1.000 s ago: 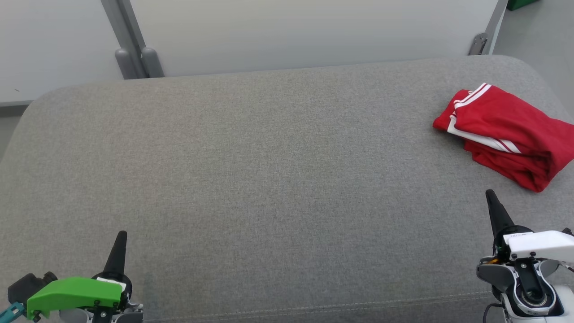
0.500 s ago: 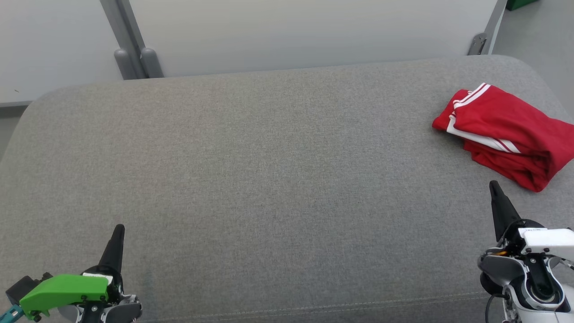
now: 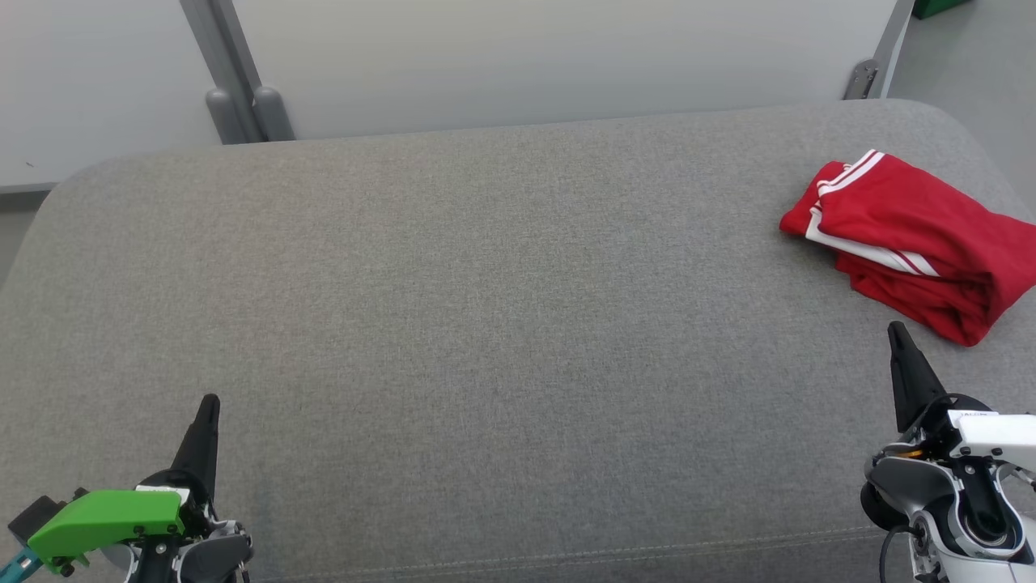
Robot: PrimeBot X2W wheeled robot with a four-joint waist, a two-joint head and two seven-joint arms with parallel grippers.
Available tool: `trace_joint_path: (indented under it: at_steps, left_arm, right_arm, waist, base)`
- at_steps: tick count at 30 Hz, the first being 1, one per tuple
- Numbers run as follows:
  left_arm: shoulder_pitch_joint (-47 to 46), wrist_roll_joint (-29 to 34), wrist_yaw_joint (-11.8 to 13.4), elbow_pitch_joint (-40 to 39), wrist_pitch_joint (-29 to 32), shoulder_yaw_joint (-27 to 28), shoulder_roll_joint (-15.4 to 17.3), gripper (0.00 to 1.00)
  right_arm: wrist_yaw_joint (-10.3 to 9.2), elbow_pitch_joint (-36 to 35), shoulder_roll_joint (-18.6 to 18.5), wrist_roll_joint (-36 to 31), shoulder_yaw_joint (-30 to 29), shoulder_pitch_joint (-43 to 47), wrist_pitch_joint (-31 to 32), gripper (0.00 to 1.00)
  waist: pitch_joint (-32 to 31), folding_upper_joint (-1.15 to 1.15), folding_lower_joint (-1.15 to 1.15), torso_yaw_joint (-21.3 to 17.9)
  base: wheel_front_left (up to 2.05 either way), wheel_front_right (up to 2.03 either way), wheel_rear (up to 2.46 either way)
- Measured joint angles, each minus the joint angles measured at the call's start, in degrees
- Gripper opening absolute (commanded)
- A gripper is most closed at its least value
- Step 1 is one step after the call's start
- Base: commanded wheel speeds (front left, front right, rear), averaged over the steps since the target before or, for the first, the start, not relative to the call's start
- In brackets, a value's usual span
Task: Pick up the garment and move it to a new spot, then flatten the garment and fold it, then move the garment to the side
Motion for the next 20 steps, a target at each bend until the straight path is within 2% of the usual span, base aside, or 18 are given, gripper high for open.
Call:
trace_joint_path:
  at_steps: [20]
  left_arm:
    - [0.0,0.0,-0.1,0.6,0.0,0.1,0.0,0.00]
  right_arm:
    - [0.31,0.0,0.0,0.2,0.0,0.0,0.0,0.00]
  waist:
    - [0.0,0.00,0.00,0.0]
  base:
    - [0.00,0.00,0.00]
